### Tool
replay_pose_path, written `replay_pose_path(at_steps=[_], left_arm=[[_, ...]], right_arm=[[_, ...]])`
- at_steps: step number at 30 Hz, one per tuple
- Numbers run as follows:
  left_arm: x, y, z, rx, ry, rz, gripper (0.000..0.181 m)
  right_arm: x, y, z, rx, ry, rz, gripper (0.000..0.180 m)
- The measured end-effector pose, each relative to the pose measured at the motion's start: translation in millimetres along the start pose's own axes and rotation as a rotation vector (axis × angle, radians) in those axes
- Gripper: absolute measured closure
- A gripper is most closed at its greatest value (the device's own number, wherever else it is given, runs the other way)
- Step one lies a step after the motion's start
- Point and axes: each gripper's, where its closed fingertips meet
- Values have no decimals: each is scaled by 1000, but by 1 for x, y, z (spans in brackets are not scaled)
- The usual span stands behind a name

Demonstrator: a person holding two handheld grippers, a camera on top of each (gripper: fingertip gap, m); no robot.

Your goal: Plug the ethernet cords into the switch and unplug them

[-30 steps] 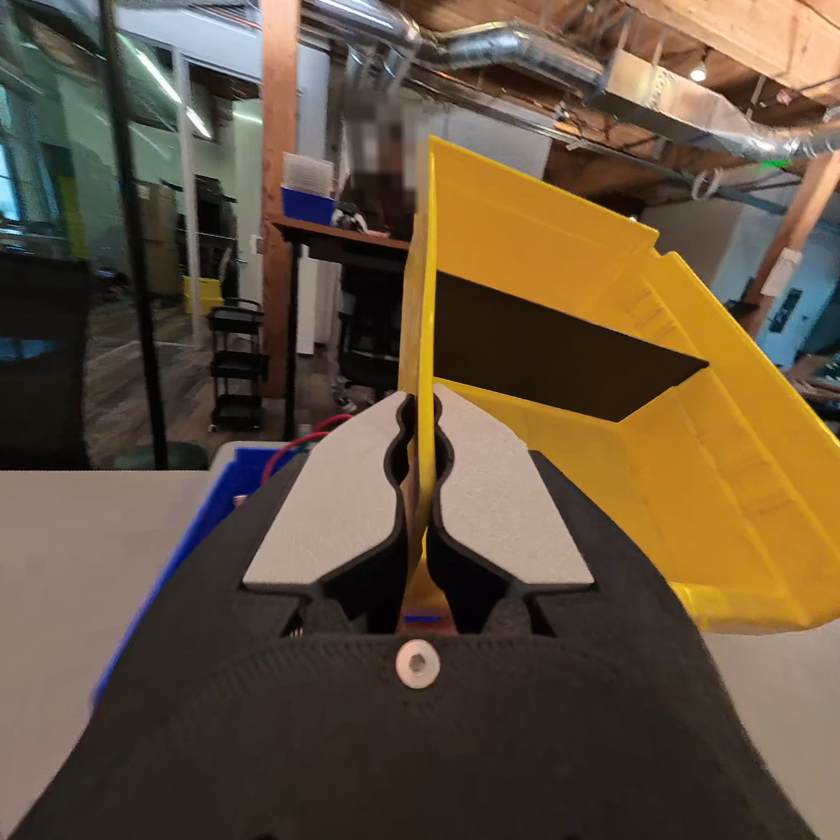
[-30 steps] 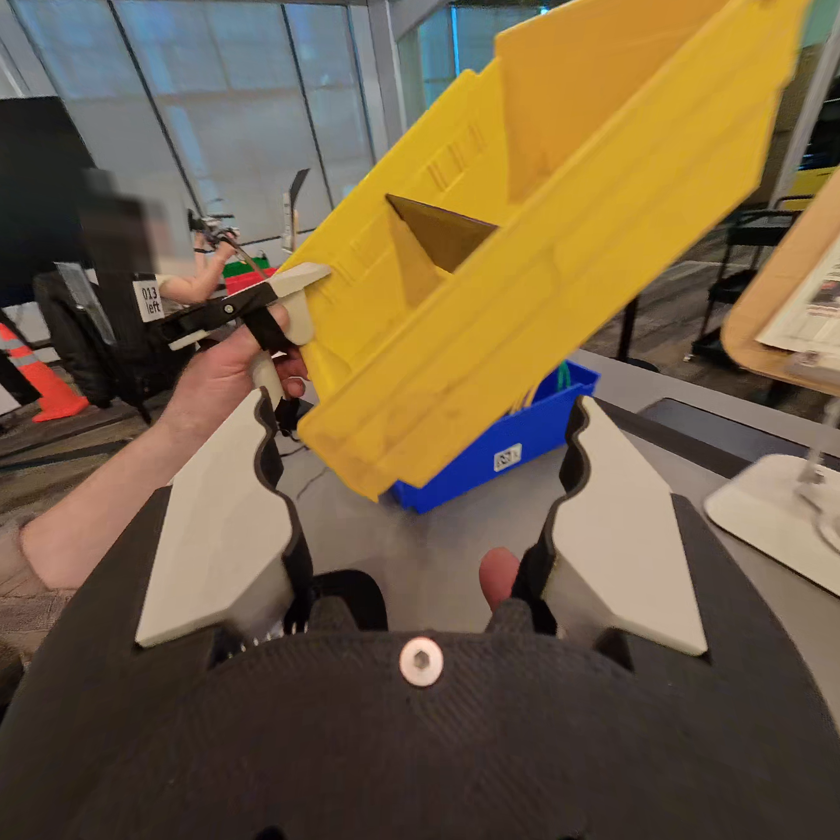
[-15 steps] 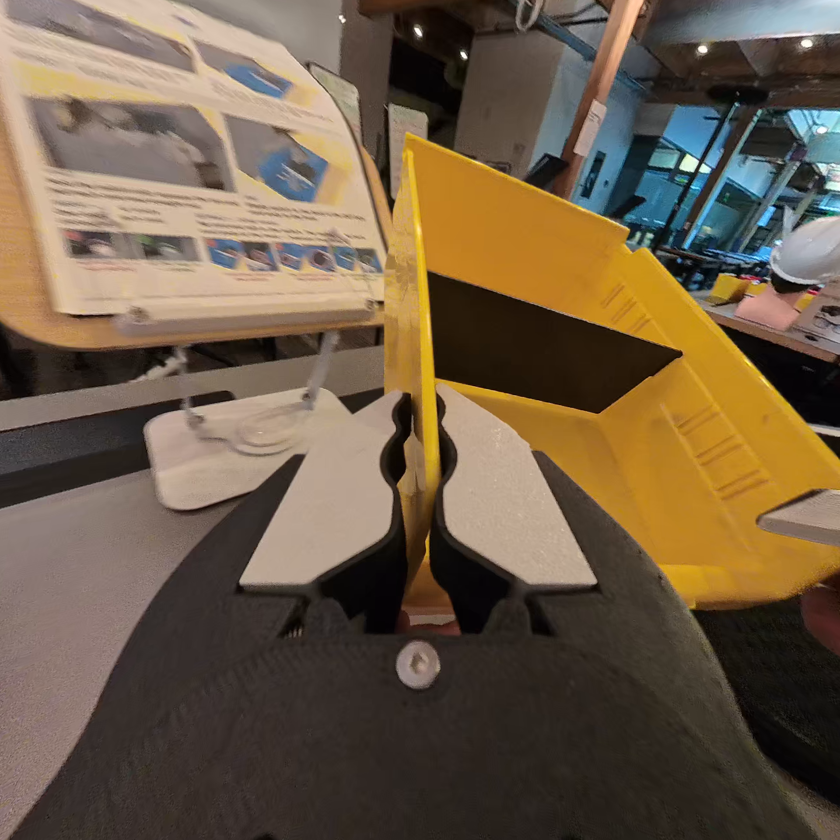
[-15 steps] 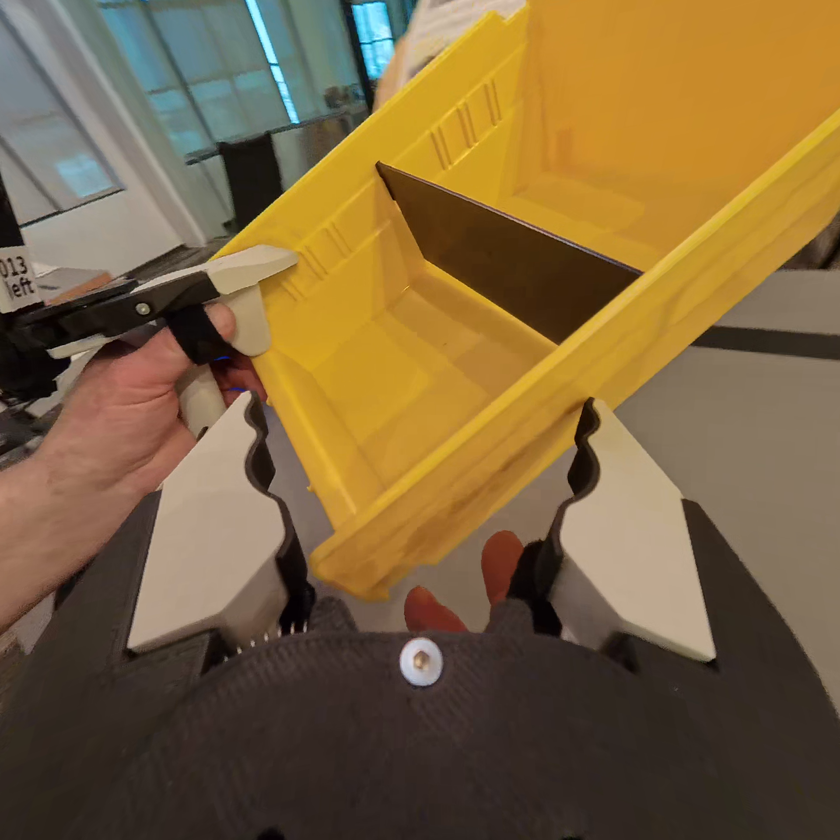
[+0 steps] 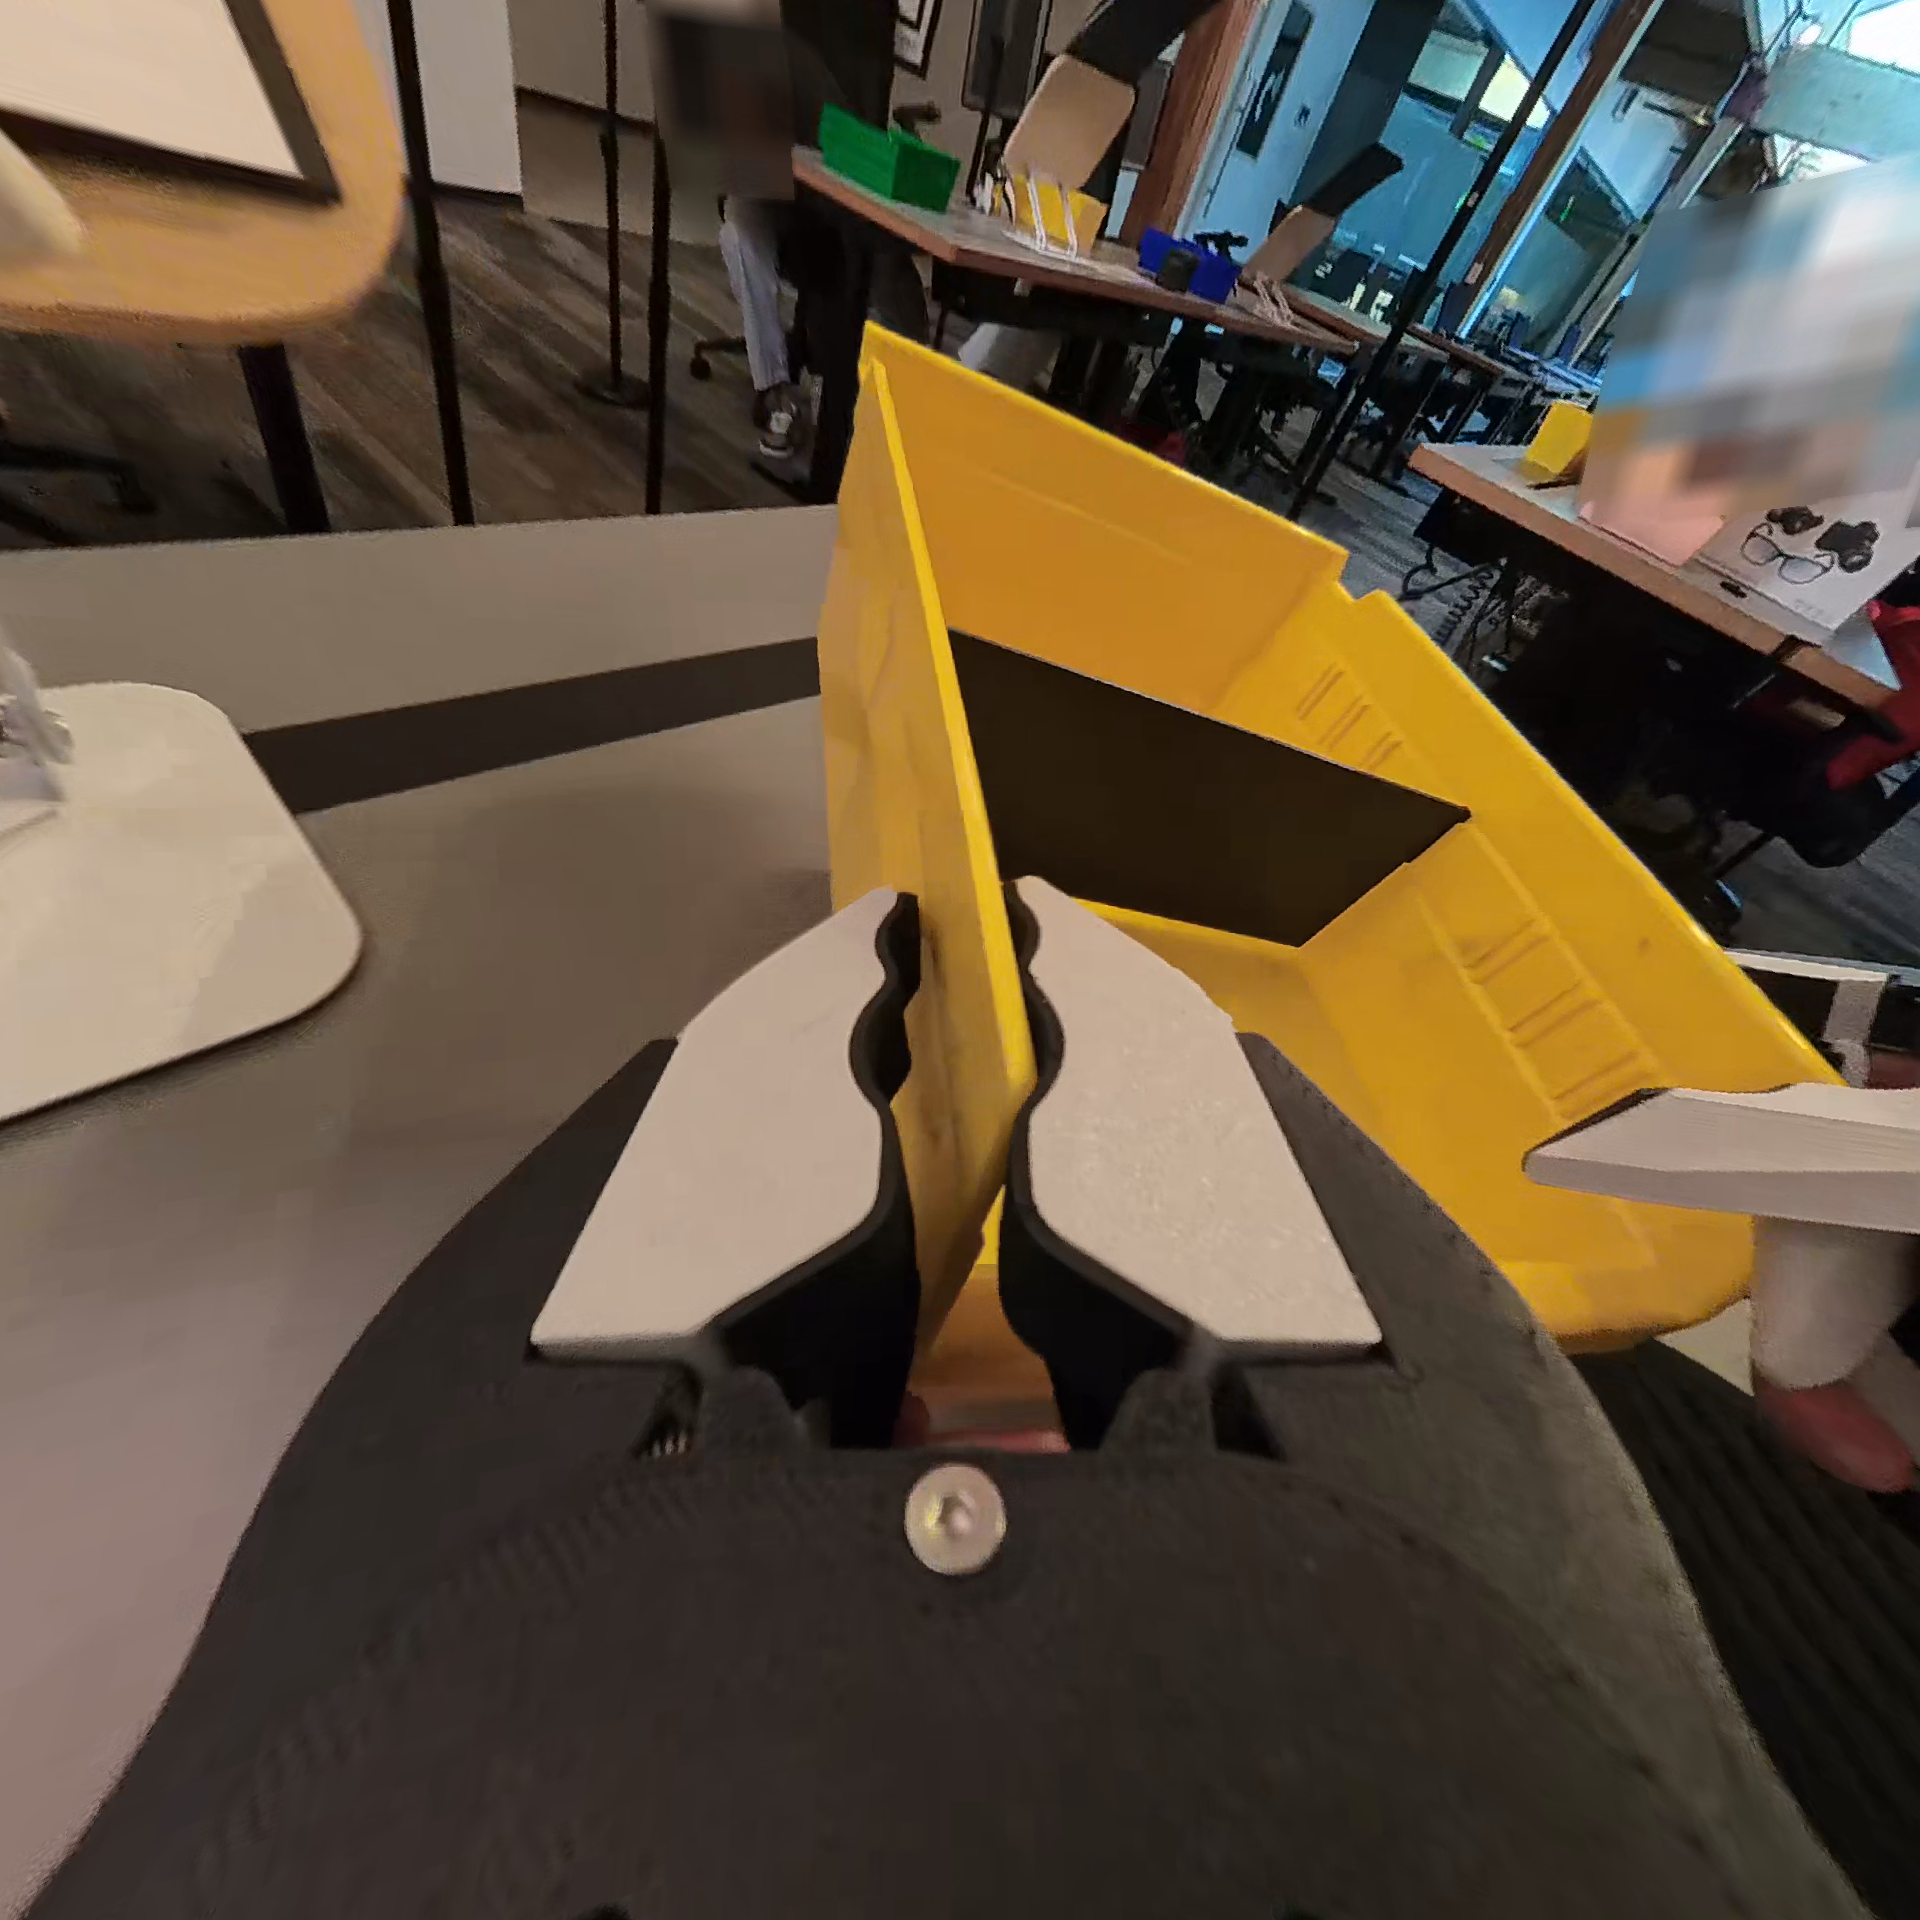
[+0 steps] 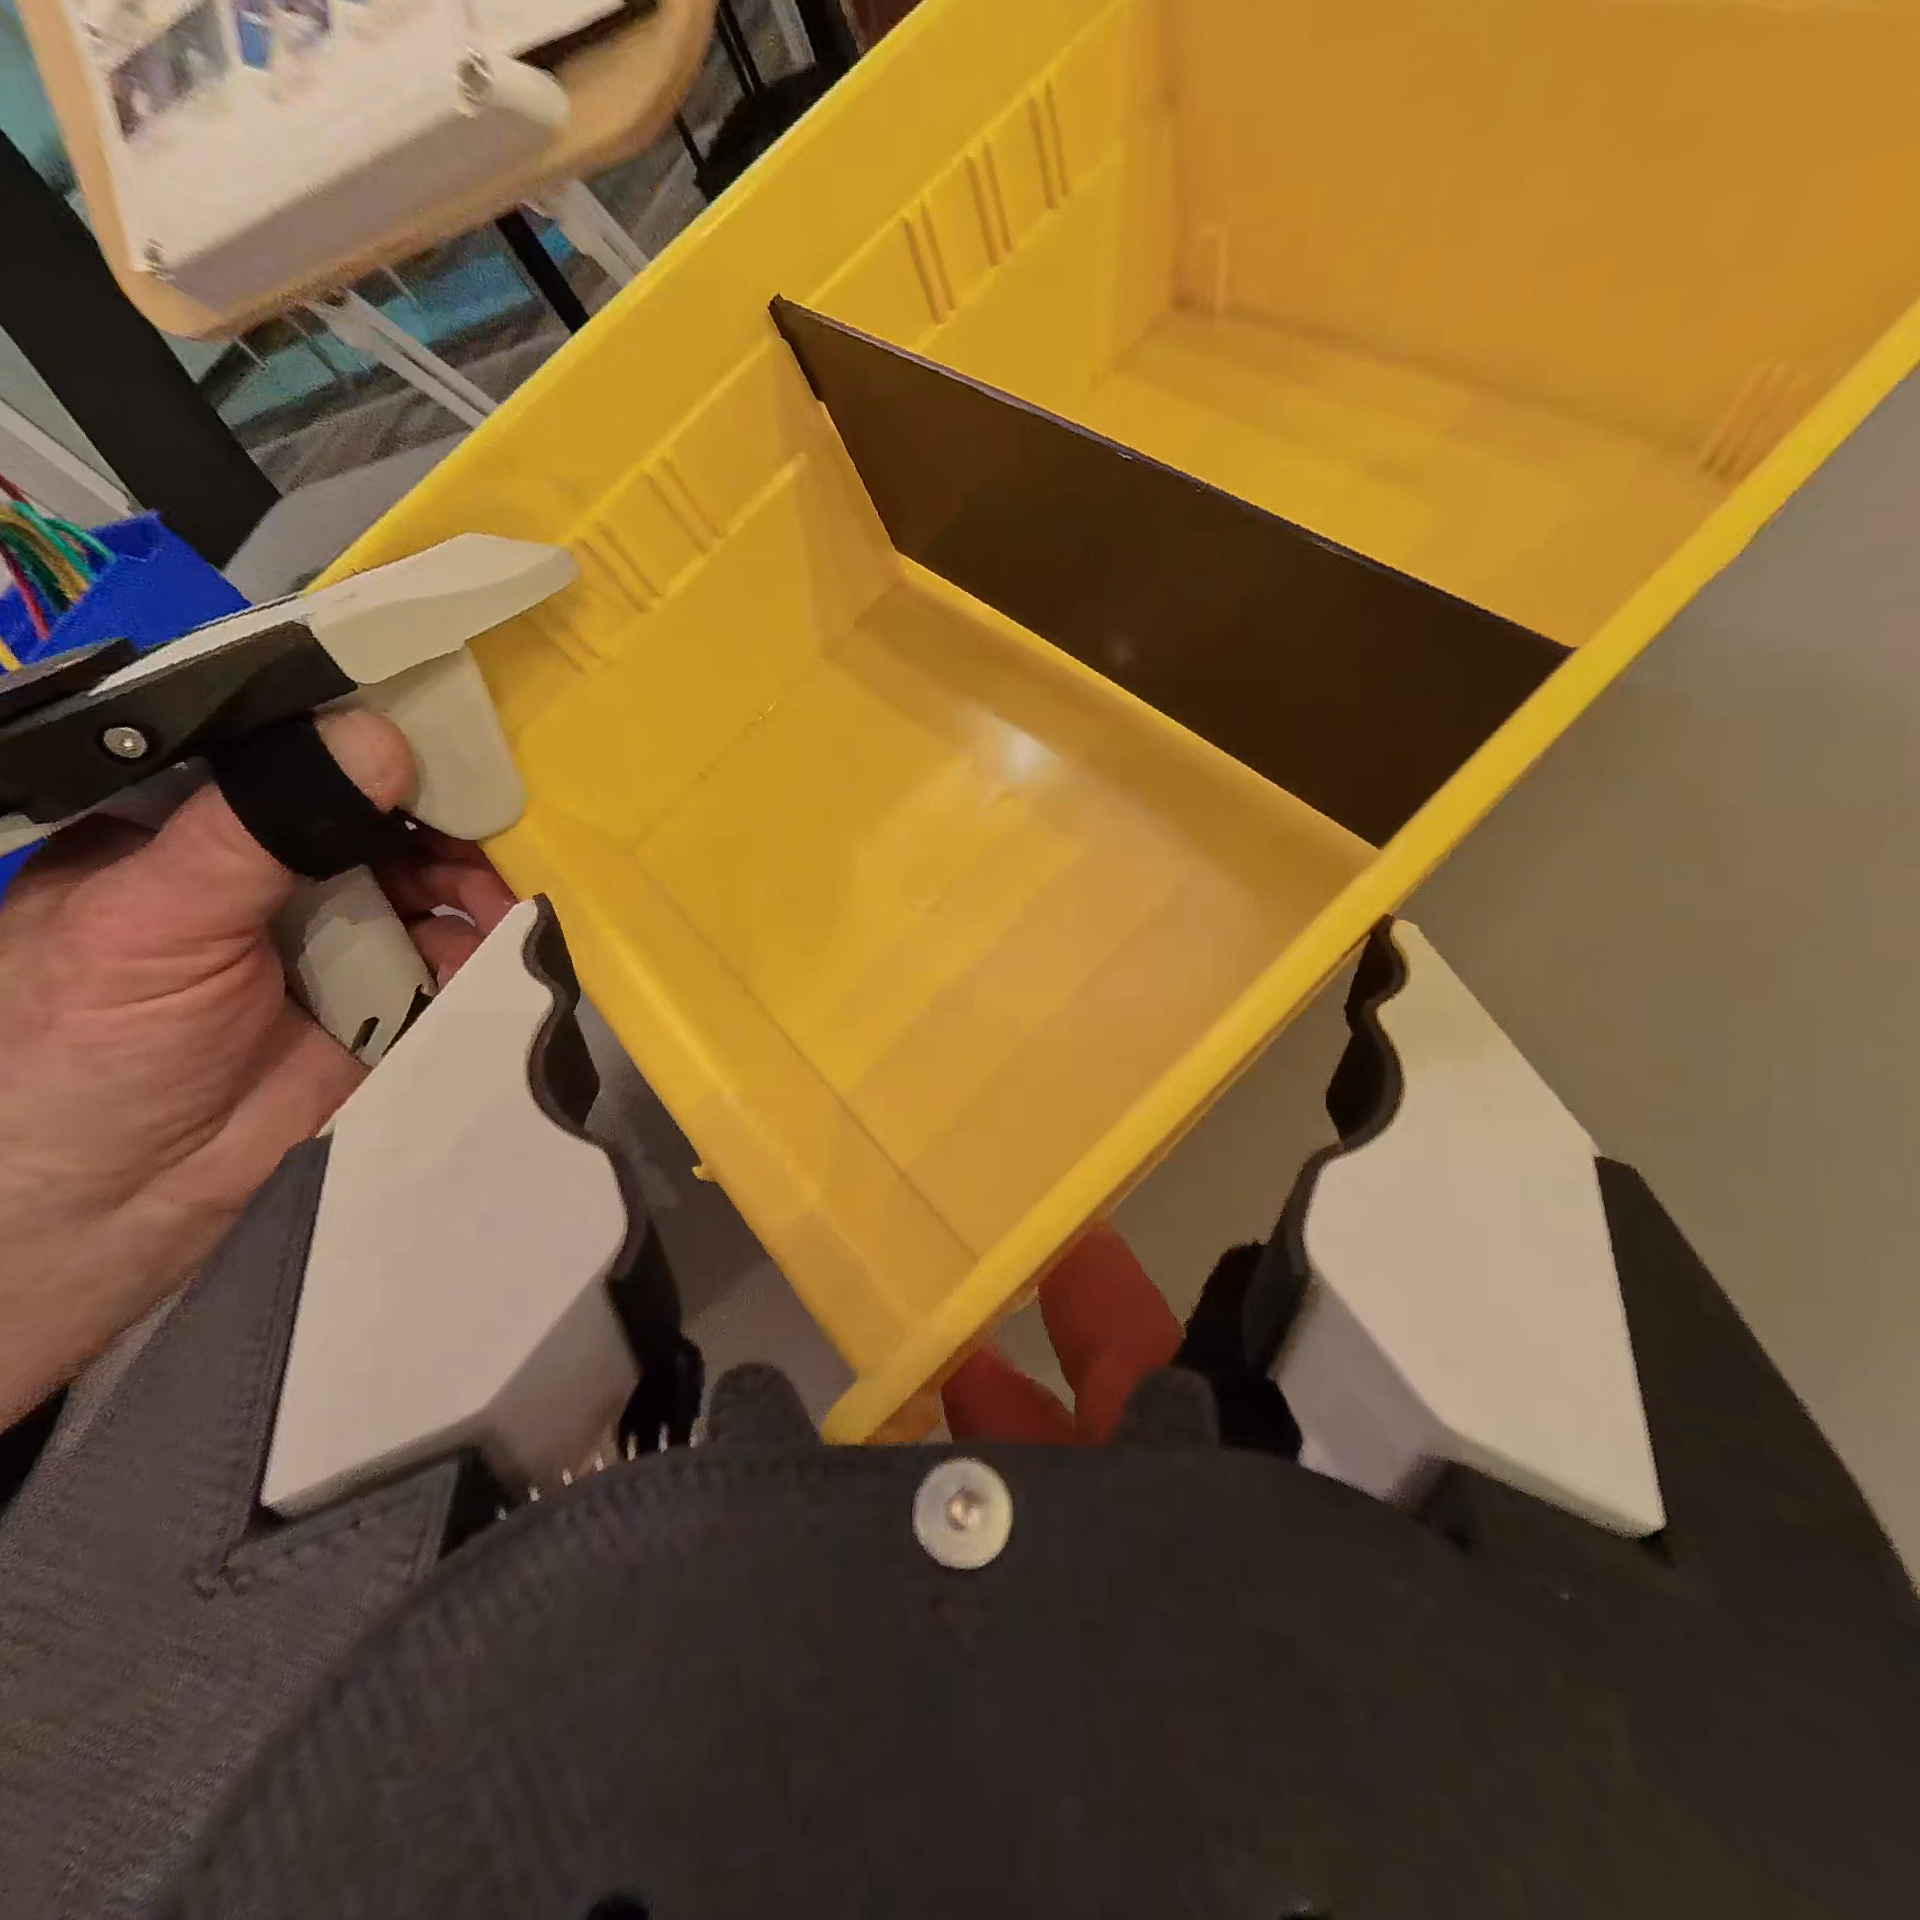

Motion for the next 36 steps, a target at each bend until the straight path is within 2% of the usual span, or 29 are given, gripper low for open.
replay_pose_path(at_steps=[5,11,14,19,24,29,36], left_arm=[[19,-14,17,-22,-39,-36,158],[28,-30,38,-30,-76,-69,150],[30,-40,58,-45,-120,-98,142],[39,-52,91,-92,-174,-138,129],[53,-57,115,-194,-208,-167,123],[72,-51,129,-253,-208,-131,117],[103,-42,140,-264,-193,-103,107]], right_arm=[[0,-4,35,30,-4,-59,41],[-7,7,73,33,0,-69,59],[-14,15,97,16,-3,-88,71],[-21,28,147,-23,-36,-88,100],[-24,44,186,-72,-61,-115,124],[-15,57,215,-65,-28,-127,132],[-8,70,245,-41,-2,-99,133]])
Point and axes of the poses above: each gripper's, where its closed fingertips meet, x out along the fingers, y out of its top, z = x × y across the jaws, and after that the axes turned 10 degrees about y, right-handed
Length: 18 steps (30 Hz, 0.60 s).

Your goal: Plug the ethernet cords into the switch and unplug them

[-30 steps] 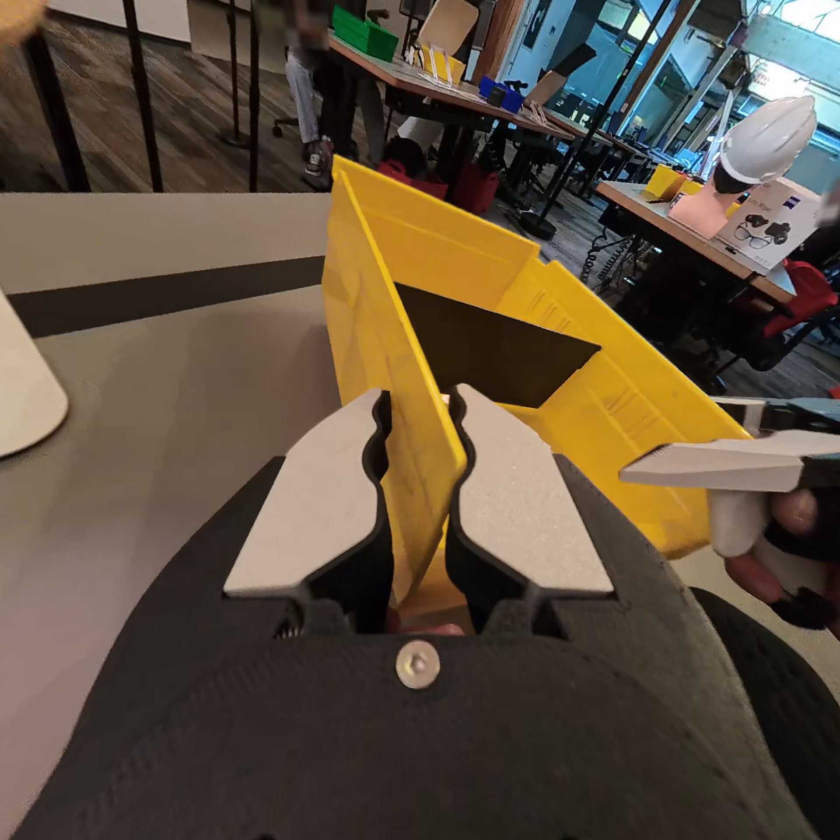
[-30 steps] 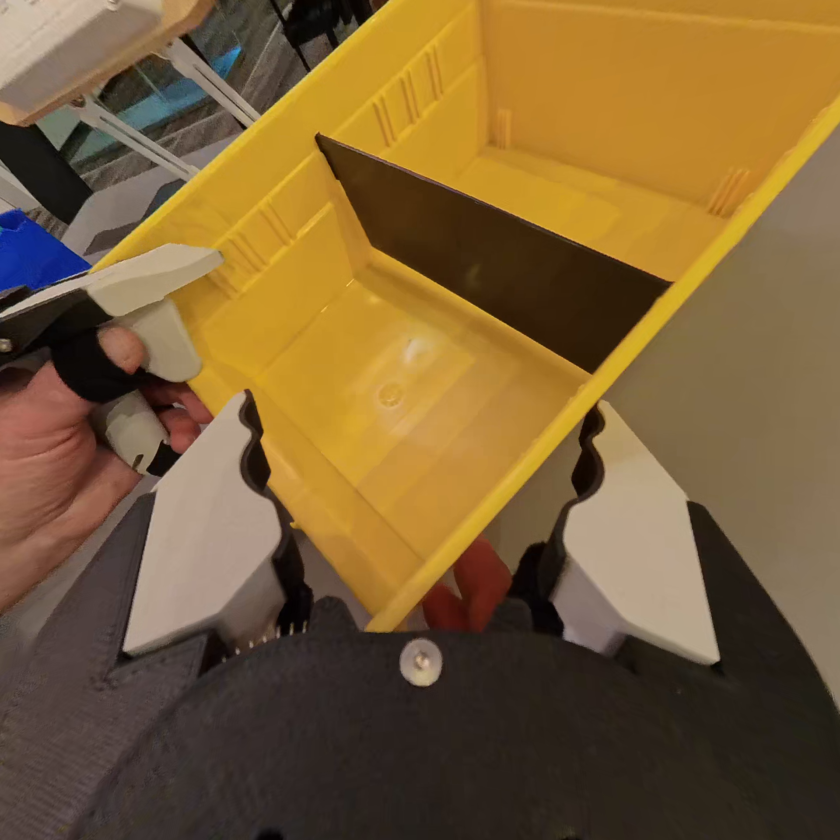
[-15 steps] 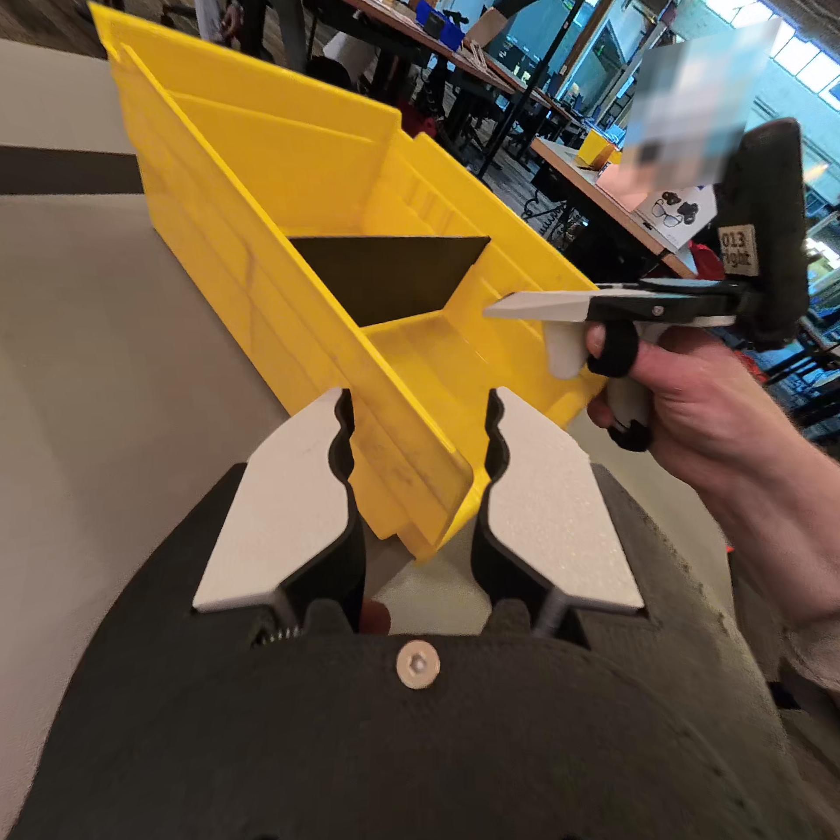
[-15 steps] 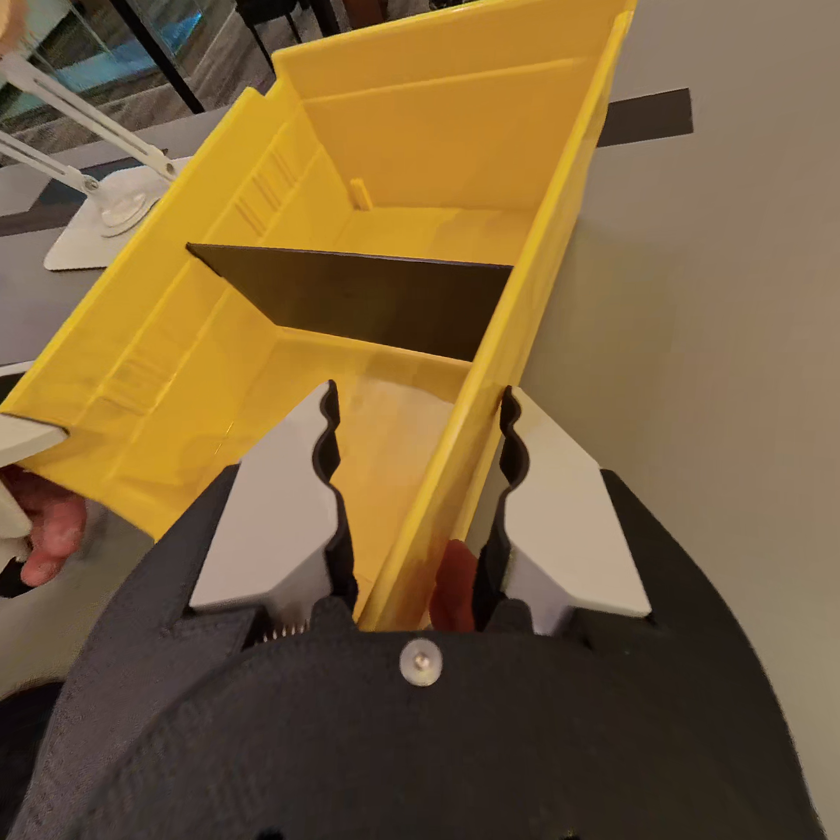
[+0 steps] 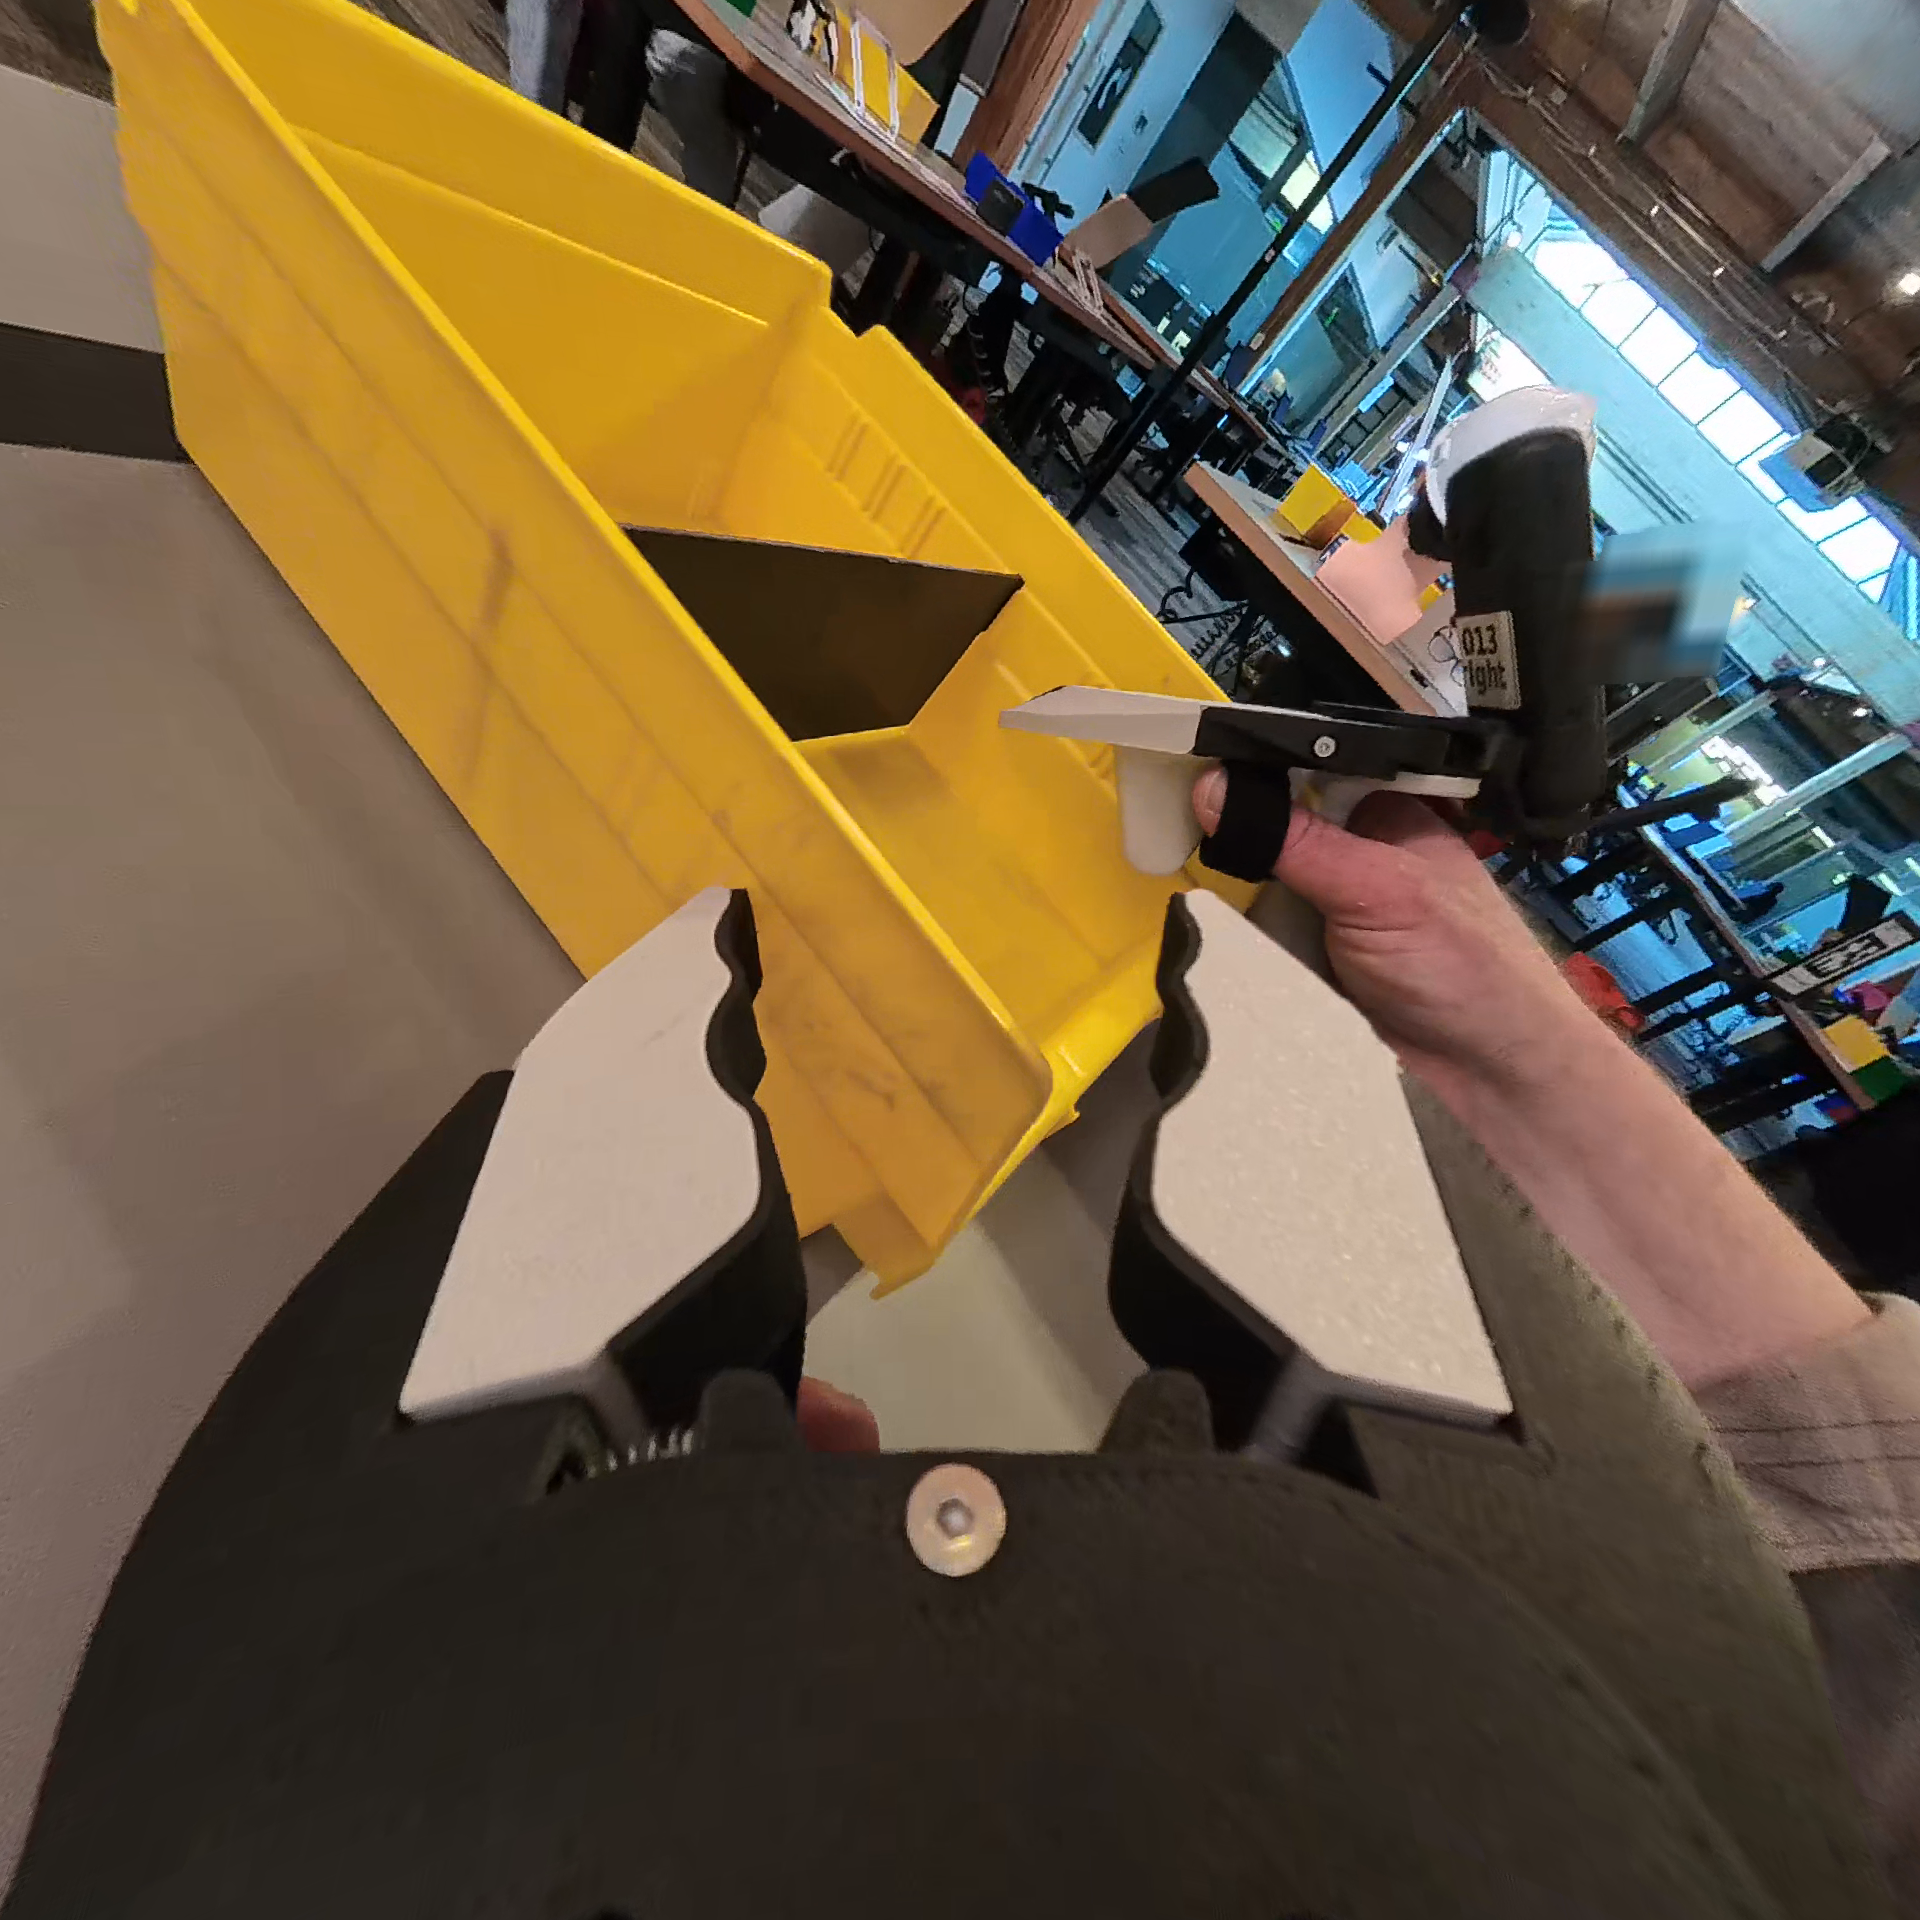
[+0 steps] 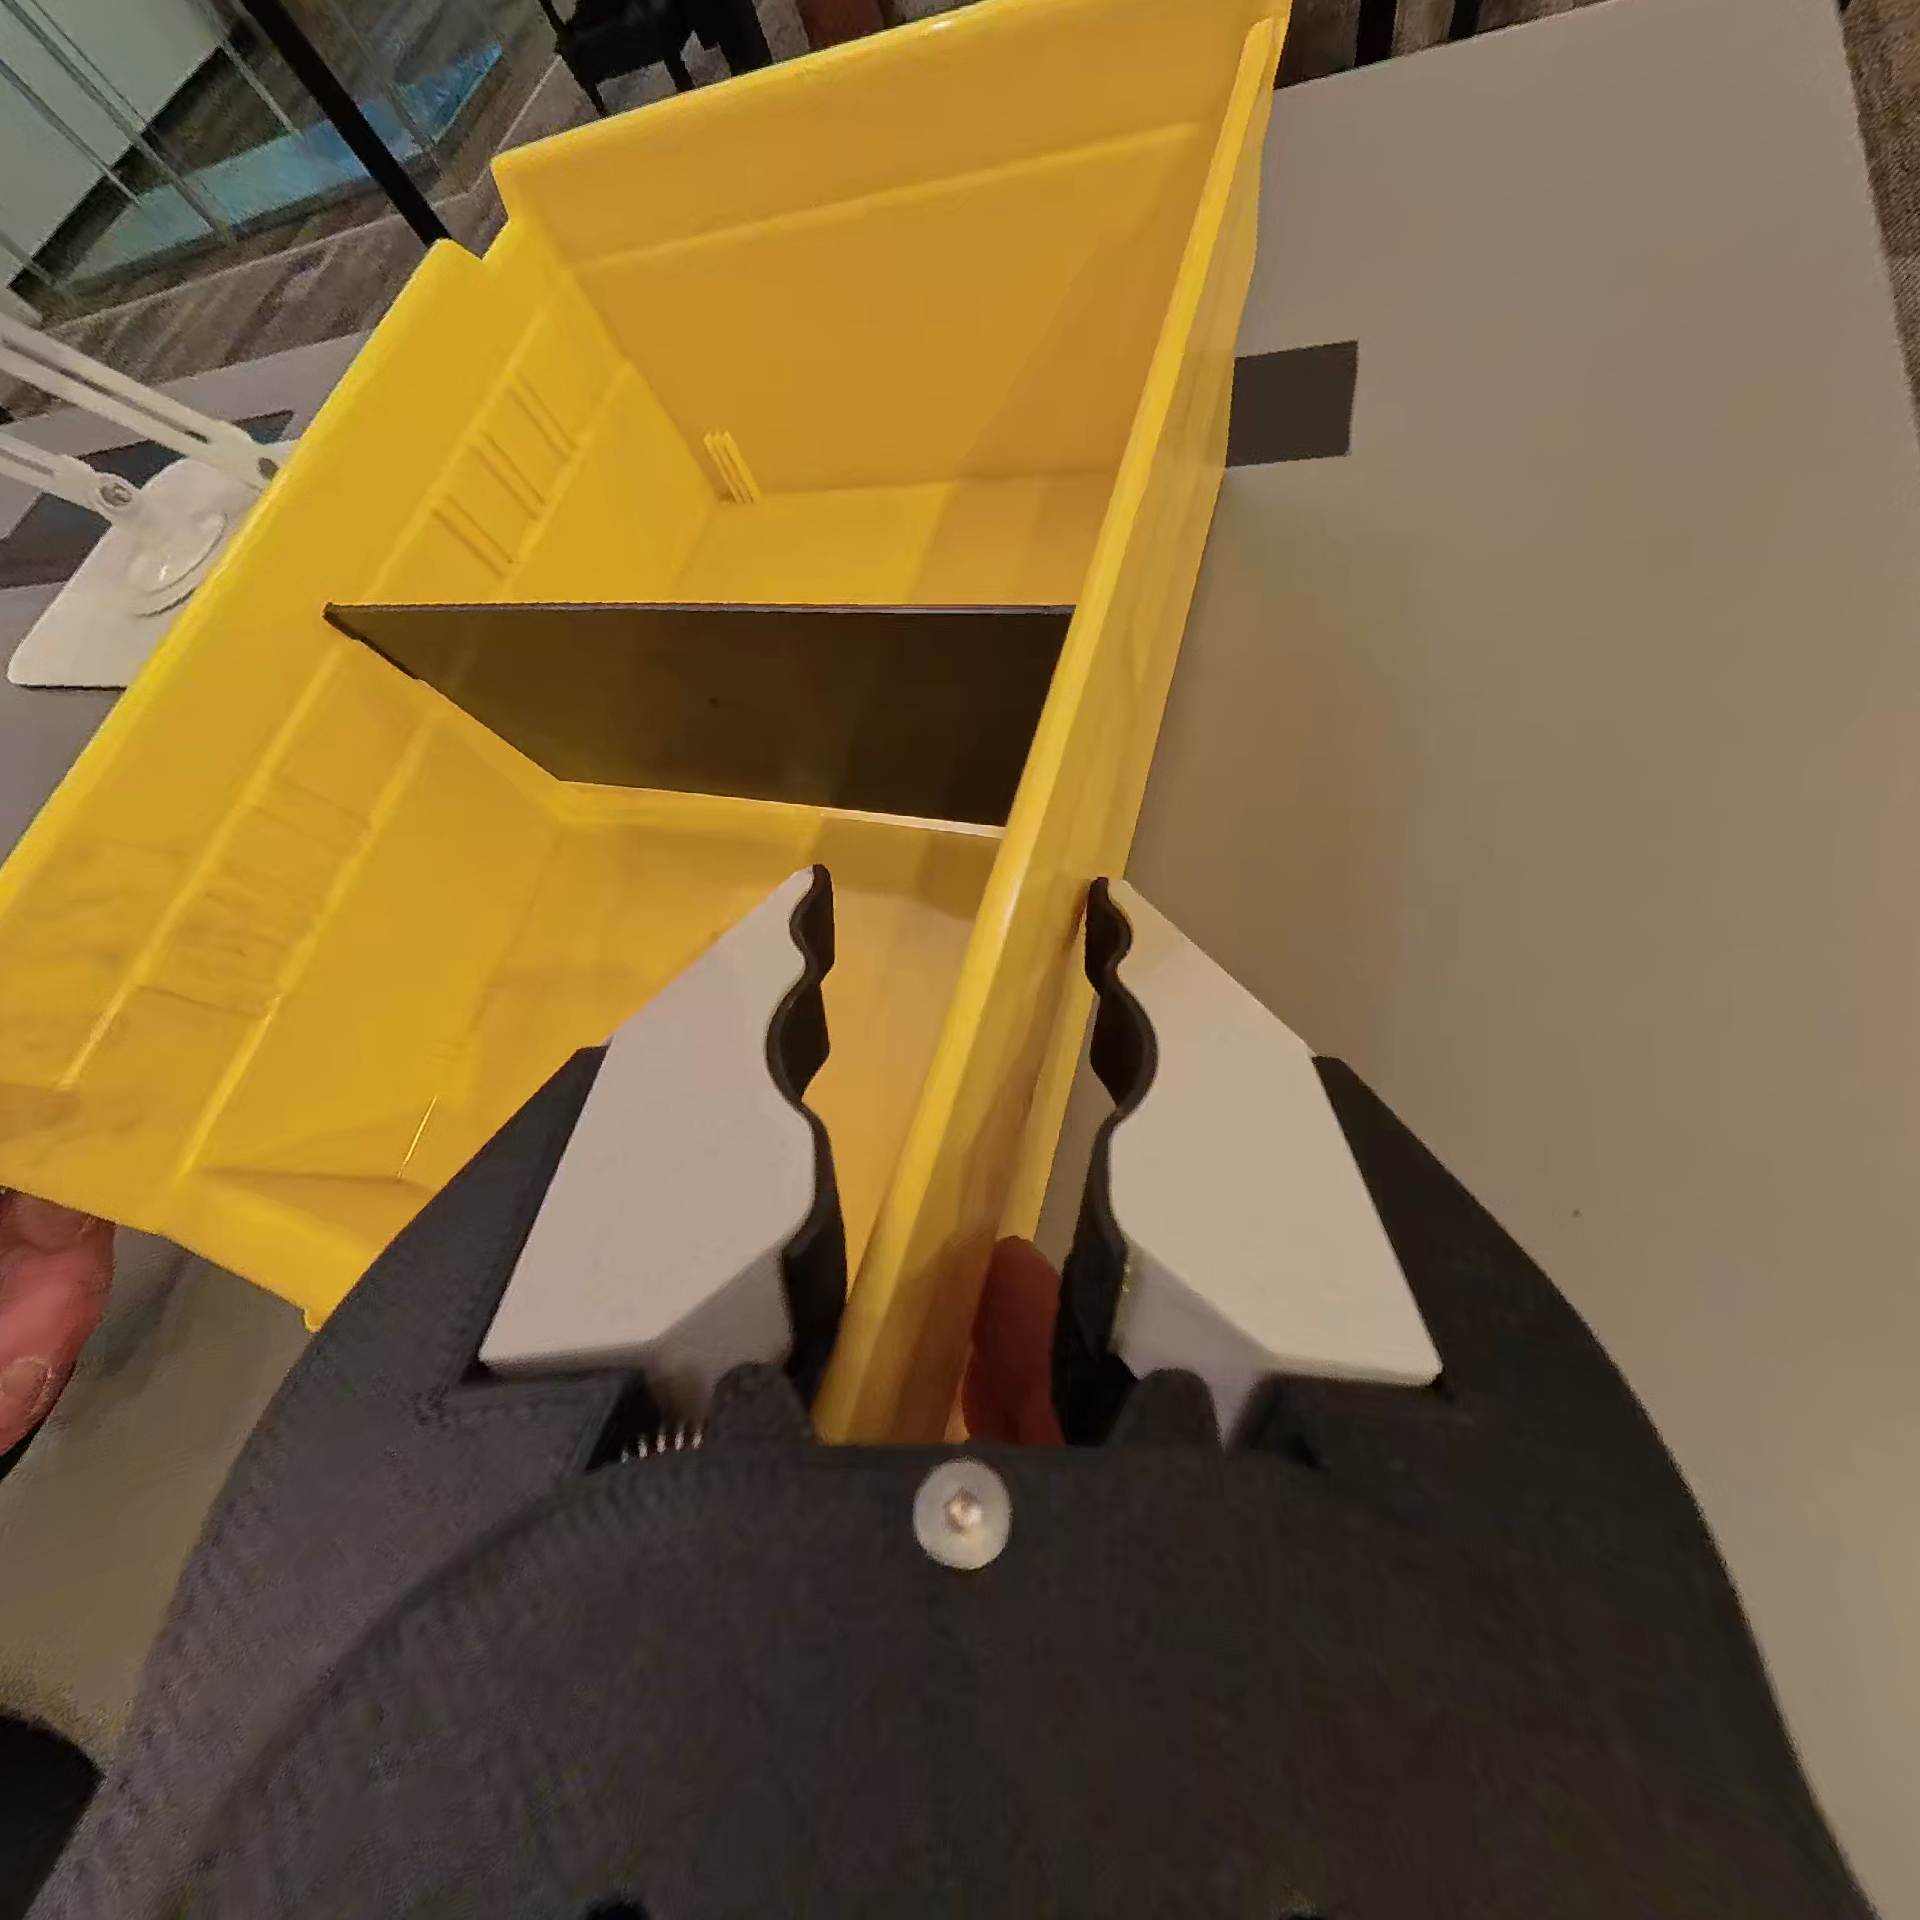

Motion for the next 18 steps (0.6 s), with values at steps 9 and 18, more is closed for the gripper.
replay_pose_path(at_steps=[9,18], left_arm=[[-12,16,1,45,-44,102,98],[-187,144,-62,315,120,411,91]], right_arm=[[-36,31,15,-82,-110,135,85],[-62,128,-189,-633,-61,280,87]])
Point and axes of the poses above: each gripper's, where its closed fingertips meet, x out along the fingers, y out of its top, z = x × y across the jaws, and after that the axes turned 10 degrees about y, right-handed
